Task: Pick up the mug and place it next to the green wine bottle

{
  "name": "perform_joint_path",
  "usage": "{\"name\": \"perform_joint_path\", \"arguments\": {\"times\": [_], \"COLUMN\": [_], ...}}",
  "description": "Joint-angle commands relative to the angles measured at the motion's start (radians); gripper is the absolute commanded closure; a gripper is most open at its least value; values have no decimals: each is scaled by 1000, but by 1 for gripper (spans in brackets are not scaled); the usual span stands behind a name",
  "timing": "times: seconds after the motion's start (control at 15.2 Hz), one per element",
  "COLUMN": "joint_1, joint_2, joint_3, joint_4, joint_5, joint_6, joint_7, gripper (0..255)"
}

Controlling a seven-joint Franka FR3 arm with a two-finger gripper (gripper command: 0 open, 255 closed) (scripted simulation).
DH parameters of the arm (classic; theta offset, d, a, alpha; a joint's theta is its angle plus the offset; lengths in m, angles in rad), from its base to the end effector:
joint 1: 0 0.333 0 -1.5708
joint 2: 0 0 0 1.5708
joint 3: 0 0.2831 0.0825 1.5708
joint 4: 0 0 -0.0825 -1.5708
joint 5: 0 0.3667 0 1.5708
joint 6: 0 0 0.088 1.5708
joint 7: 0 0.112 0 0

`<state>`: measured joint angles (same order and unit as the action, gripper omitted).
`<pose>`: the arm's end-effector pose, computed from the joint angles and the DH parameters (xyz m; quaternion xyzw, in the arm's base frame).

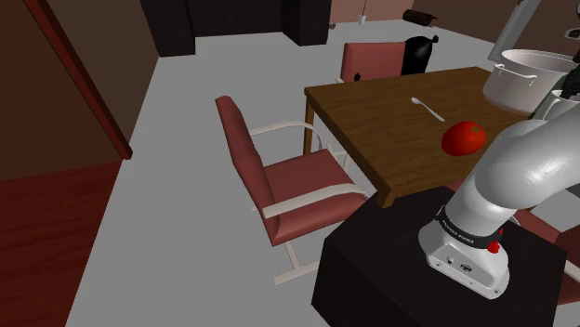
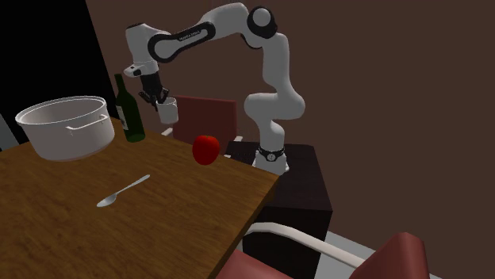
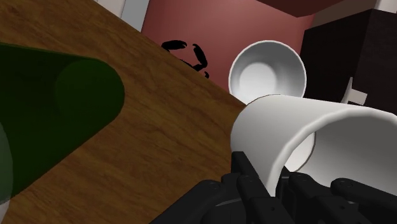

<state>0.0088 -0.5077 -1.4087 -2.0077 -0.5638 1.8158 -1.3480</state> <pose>-0.0051 -0.5212 0.4285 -0.9965 -0.0764 0.0255 0.0227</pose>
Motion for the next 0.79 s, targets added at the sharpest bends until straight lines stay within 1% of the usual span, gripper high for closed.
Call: {"name": "perform_joint_path", "arguments": {"times": [0.0, 0.33, 0.73], "joint_1": [8, 39, 89], "joint_2": [-1, -4, -11], "joint_3": [-18, -72, -149], "joint_4": [-22, -64, -106], "joint_5": [-8, -29, -59], "joint_6": [27, 86, 155], "joint_7": [7, 20, 38], "gripper": [255, 255, 255]}}
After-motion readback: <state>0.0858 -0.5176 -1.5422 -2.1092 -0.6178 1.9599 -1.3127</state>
